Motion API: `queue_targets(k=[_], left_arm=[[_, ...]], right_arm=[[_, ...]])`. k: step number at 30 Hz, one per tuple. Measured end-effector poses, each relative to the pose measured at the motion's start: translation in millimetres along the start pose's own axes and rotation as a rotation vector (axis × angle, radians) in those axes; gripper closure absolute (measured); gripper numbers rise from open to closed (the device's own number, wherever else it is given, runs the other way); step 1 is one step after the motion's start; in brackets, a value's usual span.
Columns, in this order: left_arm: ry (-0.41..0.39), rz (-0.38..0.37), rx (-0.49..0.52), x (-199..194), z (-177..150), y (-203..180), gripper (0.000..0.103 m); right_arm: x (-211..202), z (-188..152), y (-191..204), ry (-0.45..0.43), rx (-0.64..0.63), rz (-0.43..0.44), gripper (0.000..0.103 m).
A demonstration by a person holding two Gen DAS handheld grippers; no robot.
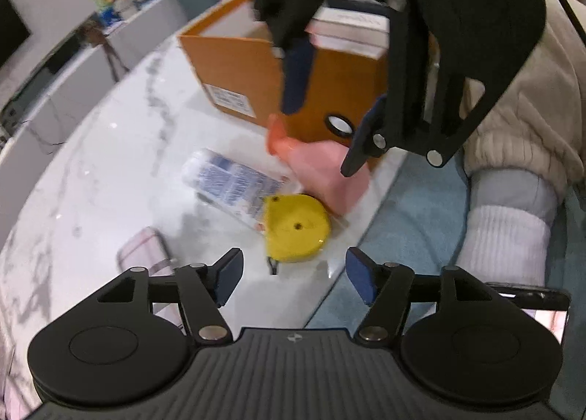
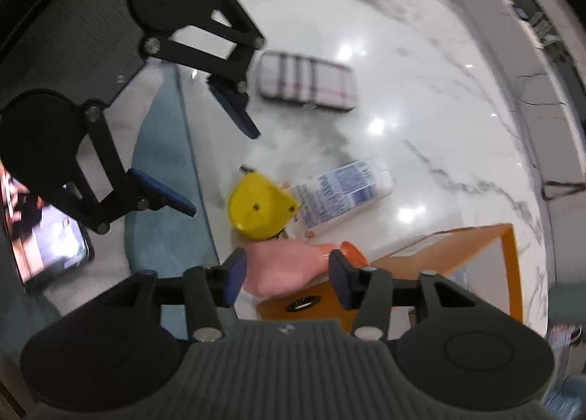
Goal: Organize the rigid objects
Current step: 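Withdraw both tools from the orange box back toward the remaining items, then grasp the yellow tape measure with left tool while right tool reaches for pink pump bottle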
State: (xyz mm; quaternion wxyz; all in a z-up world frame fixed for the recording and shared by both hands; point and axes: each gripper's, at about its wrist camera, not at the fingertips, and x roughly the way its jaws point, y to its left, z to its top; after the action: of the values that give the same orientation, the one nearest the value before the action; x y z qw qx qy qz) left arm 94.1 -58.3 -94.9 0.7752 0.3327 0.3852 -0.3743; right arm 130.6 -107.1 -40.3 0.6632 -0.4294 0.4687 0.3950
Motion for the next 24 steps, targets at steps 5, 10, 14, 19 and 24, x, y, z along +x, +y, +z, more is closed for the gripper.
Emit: queue_targets(k=[5, 10, 14, 19, 24], left_arm=[[0.025, -0.027, 0.029, 24.1, 3.0, -5.9, 0.021], [0.035, -0.031, 0.009, 40.6, 2.9, -3.1, 0.021], [0.022, -0.031, -0.041, 41.3, 1.0, 5.5, 0.025], [0.012, -0.043, -0.058, 40.3, -0.5, 3.0, 0.040], [0.014, -0.044, -0.079, 36.4, -3.2, 1.0, 0.046]], right_arm=[[17.4, 9.4, 2.7, 0.079, -0.106, 0.050, 0.045], [34.1, 13.4, 3.2, 0.137, -0.150, 0.068, 0.038], [43.1, 11.2, -1.4, 0.156, -0.133, 0.082, 0.037], [51.3, 6.9, -5.2, 0.173, -0.104, 0.087, 0.045], [54.3, 4.2, -5.0, 0.166, -0.069, 0.088, 0.052]])
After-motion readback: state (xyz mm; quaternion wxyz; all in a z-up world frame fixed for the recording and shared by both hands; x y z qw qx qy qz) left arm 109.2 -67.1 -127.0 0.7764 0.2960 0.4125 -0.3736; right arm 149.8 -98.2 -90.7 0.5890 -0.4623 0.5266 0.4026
